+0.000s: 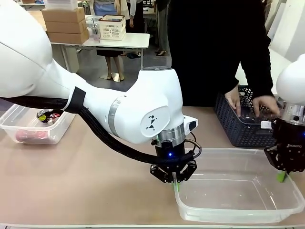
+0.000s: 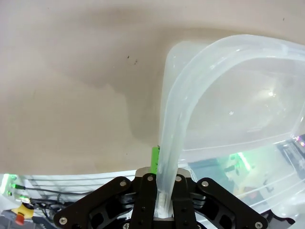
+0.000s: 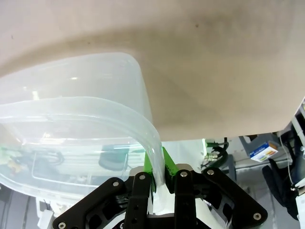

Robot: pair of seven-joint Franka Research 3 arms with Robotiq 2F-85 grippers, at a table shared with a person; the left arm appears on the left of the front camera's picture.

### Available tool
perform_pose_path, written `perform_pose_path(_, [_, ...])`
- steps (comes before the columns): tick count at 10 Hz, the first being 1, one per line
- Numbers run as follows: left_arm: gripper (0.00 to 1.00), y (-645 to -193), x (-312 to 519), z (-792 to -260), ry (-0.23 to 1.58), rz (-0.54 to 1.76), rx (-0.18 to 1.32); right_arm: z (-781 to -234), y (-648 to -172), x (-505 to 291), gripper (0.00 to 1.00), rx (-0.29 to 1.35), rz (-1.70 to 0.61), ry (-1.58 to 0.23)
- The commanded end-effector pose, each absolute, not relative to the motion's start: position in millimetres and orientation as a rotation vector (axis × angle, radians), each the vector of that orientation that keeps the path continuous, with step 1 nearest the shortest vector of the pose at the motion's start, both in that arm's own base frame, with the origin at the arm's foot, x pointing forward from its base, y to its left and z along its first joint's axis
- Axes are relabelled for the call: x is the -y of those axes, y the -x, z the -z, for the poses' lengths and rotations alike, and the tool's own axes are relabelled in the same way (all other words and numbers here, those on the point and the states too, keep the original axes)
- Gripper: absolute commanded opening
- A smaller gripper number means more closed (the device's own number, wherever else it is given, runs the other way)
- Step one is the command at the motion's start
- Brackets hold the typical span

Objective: Sort the waste into each basket.
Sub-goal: Pick up the Organizing box on the right side of the table and lift it.

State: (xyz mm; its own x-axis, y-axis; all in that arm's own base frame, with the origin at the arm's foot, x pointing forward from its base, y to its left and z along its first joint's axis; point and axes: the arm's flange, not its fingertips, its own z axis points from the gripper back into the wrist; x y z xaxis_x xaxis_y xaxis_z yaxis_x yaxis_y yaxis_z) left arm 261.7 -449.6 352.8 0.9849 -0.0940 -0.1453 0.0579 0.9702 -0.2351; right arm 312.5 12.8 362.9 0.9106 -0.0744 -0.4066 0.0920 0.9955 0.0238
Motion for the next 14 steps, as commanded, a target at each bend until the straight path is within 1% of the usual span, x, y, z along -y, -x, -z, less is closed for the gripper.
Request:
perform_pose_path(1, [0.0, -259, 436, -370, 0.262, 0.09, -0.153, -382, -311, -22, 0.0, -0.405, 0.046, -0.01])
perform_pose_path(2, [0.0, -258, 422, -382, 0.277, 0.092, -0.156, -403, -312, -30, 0.0, -0.417, 0.048, 0.02])
perform_pose_path(4, [0.0, -259, 373, -427, 0.308, 0.03, -0.123, -466, -328, -60, 0.0, -0.443, 0.016, 0.08])
perform_pose_path(5, [0.0, -258, 342, -454, 0.34, -0.006, -0.106, -498, -343, -78, 0.0, -0.437, -0.016, 0.095])
perform_pose_path(6, [0.0, -260, 299, -481, 0.347, -0.082, -0.039, -526, -367, -100, 0.0, -0.415, -0.016, 0.078])
perform_pose_path(8, [0.0, -272, 219, -522, 0.366, -0.222, 0.083, -543, -404, -141, 0.0, -0.406, -0.084, 0.053])
perform_pose_path(9, [0.0, -286, 189, -534, 0.359, -0.258, 0.102, -549, -411, -158, 0.0, -0.414, -0.118, 0.009])
perform_pose_path(10, [0.0, -311, 164, -541, 0.337, -0.287, 0.101, -553, -414, -171, 0.0, -0.424, -0.13, -0.013])
perform_pose_path(12, [0.0, -362, 153, -535, 0.313, -0.266, 0.061, -551, -416, -181, 0.0, -0.427, -0.111, -0.04])
perform_pose_path(14, [0.0, -392, 166, -525, 0.309, -0.173, 0.028, -542, -423, -181, 0.0, -0.412, -0.048, -0.048])
